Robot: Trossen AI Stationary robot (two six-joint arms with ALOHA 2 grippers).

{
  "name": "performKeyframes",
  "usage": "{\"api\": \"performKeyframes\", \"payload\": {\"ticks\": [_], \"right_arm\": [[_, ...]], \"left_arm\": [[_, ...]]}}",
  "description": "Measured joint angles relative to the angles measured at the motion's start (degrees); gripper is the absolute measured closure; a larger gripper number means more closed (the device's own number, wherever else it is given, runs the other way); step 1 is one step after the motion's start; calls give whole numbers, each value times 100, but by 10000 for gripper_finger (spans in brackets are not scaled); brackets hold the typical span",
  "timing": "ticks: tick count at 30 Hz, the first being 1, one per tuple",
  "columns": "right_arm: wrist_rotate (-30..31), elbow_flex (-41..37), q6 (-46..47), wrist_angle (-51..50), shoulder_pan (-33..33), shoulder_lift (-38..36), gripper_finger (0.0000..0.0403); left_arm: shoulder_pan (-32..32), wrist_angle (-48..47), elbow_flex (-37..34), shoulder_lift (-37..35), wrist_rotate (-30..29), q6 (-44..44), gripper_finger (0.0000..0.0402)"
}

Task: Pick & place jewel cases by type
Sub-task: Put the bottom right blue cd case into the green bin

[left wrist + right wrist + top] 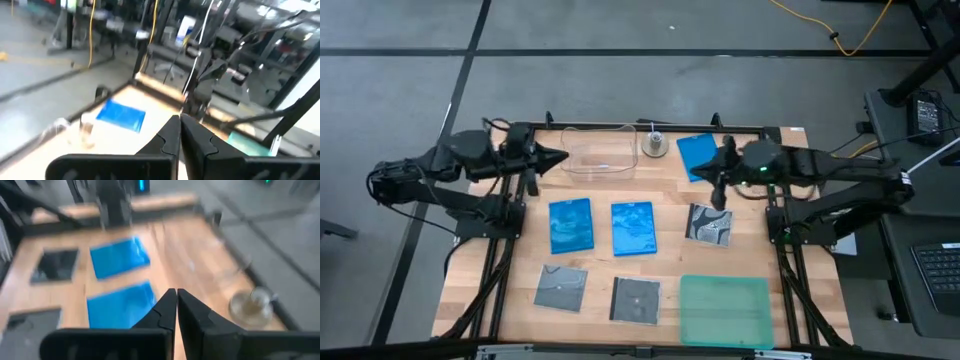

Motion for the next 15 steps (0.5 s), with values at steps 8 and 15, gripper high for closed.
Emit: {"api": "performKeyframes", "payload": {"ticks": [8, 15], "right_arm": [[-256, 0, -101, -626, 0, 1129, 385], [-774, 0, -455, -633, -83, 2010, 394]], "left_arm": [[0, -718, -8, 817, 87, -589, 396], [0, -660, -514, 1341, 259, -1235, 396]]}}
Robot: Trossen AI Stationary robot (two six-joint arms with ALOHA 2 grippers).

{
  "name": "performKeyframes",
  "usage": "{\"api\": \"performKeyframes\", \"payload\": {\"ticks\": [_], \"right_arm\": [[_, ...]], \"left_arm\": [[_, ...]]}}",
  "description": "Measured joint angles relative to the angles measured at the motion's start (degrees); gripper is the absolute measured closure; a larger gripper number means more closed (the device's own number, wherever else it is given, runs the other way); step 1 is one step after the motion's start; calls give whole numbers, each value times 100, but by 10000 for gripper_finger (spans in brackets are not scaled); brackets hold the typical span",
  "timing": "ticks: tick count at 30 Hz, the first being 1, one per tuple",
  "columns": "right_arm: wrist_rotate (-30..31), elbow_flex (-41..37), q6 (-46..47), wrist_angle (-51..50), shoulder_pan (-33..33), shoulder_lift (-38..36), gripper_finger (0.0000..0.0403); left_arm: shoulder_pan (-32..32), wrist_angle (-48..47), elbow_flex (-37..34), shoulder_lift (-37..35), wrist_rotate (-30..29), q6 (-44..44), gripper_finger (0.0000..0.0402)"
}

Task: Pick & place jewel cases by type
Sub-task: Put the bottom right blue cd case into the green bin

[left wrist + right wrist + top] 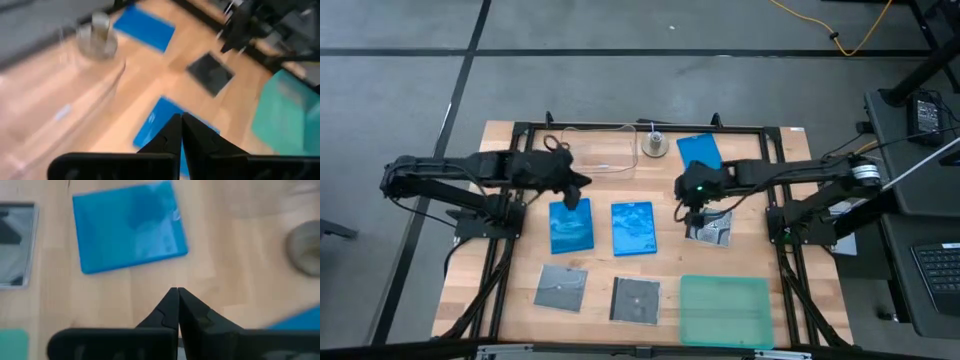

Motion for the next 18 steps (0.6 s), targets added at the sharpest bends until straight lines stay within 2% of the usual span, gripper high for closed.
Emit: {"api": "performKeyframes", "payload": {"ticks": [3, 7, 18], "right_arm": [[-254, 0, -57, 11, -102, 342, 394], [-298, -1, -160, 89, -189, 748, 398], [-1046, -2, -281, 573, -234, 1667, 397]], "left_arm": [[0, 140, -332, 128, 234, -277, 396], [0, 420, -808, 204, 563, -640, 396], [-49, 1968, -2172, 202, 1487, -1755, 390]]}}
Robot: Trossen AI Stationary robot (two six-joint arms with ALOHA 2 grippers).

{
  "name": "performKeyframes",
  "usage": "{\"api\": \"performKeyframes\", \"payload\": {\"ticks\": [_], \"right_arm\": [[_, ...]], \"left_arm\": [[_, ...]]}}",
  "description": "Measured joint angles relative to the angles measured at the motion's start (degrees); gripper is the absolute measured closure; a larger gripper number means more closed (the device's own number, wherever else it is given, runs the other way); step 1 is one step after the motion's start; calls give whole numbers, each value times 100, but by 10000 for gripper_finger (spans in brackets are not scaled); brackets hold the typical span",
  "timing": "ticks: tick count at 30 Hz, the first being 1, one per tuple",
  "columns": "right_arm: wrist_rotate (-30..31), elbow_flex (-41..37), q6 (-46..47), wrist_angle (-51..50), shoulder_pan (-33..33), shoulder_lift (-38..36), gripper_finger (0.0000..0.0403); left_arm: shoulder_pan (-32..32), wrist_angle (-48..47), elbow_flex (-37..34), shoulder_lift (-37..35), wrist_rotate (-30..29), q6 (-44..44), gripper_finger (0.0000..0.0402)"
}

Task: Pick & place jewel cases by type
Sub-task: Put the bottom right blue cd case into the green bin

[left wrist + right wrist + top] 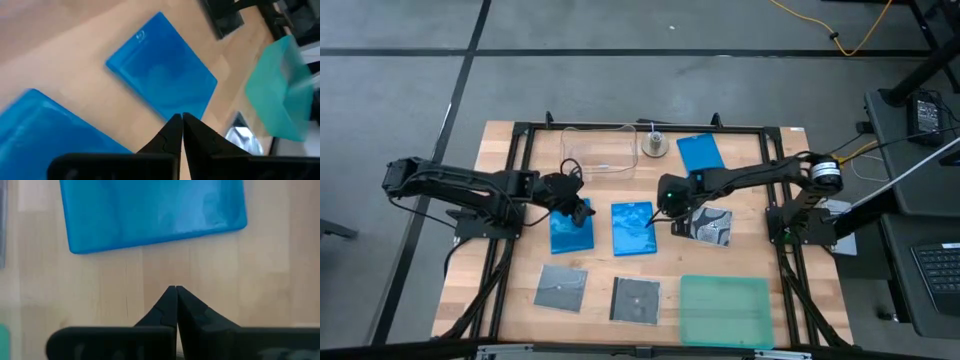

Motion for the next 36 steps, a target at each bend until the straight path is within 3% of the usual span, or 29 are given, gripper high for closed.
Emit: {"api": "performKeyframes", "payload": {"ticks": [10, 19, 36], "right_arm": [[-149, 0, -8, 263, 0, 434, 398], [-297, -2, 3, 392, 0, 762, 398], [-447, -2, -304, 615, 0, 799, 400]], "left_arm": [[-71, 689, -452, 189, -3, -413, 326], [-73, 2033, -479, 1218, 166, -703, 263], [-423, 2976, -479, 2820, 229, -1426, 185]]}}
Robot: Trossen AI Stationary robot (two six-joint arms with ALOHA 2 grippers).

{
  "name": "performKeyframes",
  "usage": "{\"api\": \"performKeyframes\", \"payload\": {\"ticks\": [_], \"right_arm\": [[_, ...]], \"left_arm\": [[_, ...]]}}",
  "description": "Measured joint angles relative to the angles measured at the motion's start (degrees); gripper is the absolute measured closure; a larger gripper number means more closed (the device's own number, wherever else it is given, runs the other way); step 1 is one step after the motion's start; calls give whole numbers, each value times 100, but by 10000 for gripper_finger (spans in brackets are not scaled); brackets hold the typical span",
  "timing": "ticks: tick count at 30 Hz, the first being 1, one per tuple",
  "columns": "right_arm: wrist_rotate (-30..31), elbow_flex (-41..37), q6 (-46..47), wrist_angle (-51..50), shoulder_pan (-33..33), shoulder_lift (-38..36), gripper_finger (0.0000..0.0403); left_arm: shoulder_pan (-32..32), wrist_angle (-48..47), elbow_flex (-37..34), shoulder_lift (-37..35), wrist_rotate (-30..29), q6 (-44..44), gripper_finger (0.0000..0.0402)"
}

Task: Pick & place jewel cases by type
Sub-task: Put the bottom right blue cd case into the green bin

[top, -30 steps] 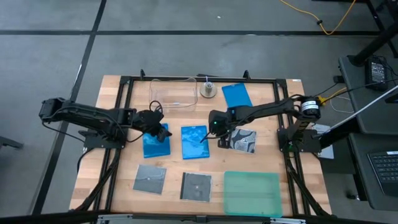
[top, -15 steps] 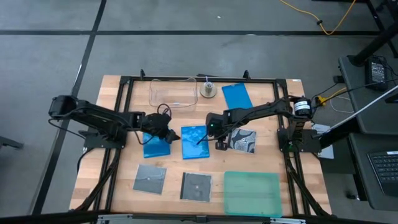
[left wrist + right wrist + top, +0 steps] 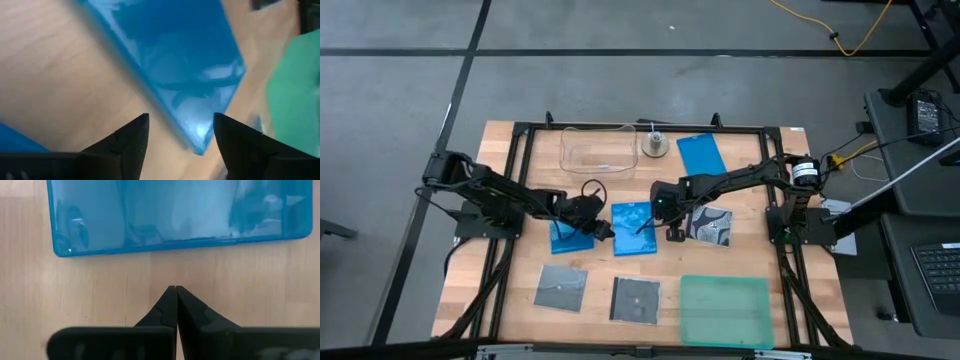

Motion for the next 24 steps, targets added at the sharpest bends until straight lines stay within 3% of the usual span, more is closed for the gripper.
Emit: {"api": "performKeyframes", "payload": {"ticks": [9, 24], "right_arm": [[-127, 0, -162, 10, 0, 0, 397], [-303, -283, 41, 617, -75, 75, 398]], "left_arm": [[4, 707, 33, 633, -115, -295, 168], [37, 659, 293, 782, -362, -173, 168]]}}
